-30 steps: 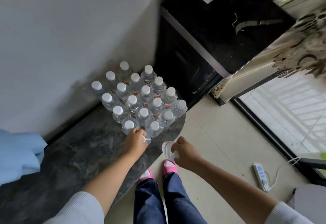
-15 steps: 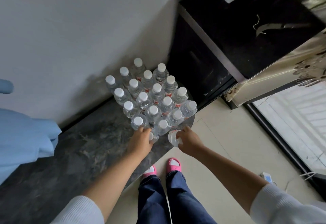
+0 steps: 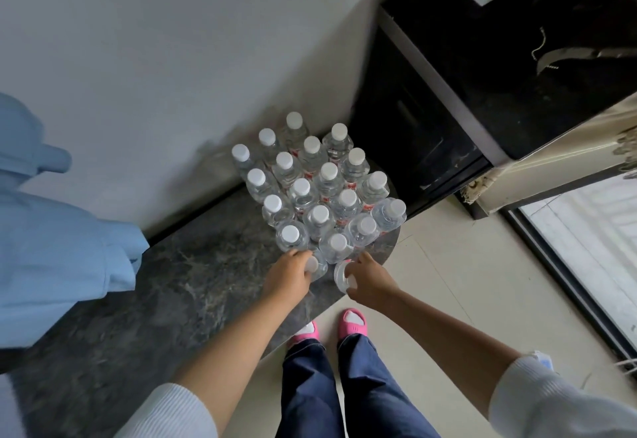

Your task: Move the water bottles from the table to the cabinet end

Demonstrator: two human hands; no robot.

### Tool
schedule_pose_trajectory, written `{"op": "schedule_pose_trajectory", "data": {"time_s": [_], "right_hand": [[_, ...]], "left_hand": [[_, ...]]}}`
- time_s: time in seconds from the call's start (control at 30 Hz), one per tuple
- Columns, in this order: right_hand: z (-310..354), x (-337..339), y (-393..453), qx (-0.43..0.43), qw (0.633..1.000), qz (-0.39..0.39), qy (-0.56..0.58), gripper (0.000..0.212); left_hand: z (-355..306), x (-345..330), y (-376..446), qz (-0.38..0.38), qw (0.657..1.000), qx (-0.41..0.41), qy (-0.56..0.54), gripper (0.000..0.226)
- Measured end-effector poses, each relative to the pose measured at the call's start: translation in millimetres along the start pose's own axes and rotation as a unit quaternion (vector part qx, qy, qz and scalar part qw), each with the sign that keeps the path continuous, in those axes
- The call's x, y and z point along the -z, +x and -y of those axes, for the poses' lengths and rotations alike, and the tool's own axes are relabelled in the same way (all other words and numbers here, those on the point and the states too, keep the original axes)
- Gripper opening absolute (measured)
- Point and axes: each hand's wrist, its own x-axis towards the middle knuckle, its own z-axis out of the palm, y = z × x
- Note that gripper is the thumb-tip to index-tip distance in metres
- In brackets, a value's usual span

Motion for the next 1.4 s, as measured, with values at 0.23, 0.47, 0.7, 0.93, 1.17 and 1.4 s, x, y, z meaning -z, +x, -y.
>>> {"op": "schedule_pose_trajectory", "data": {"time_s": [0.23,0.47,0.7,0.93,1.17,1.4], "right_hand": [[13.7,-12.1,-0.2,0.026,0.999,0.024,0.011,0.037],[26.8,-26.9,0.4,0.082,0.995,0.047,-0.021,0.038],[34.5,-29.3,0.7,0.156,0.982,0.073,-0.074,0.045],[29.8,-34.9,-3.8,0.157,0.981,0.04,-0.104,0.045],[30.9,-42.0,-4.2,0.124,0.991,0.014,-0.056,0.042],[24.0,-39.6,-11.2,0.119,0.993,0.014,-0.02,0.056]], "left_hand": [[7.6,11.9,-1.4,0.013,0.999,-0.021,-0.041,0.053],[11.1,14.9,-3.8,0.034,0.993,-0.006,-0.111,0.049],[26.9,11.4,1.8,0.063,0.972,0.031,-0.224,0.058],[29.8,8.7,-0.8,0.053,0.974,0.014,-0.218,0.058],[26.9,11.6,-5.7,0.051,0.983,-0.005,-0.174,0.055],[18.9,5.8,-7.4,-0.007,0.999,-0.025,-0.048,0.043]]}}
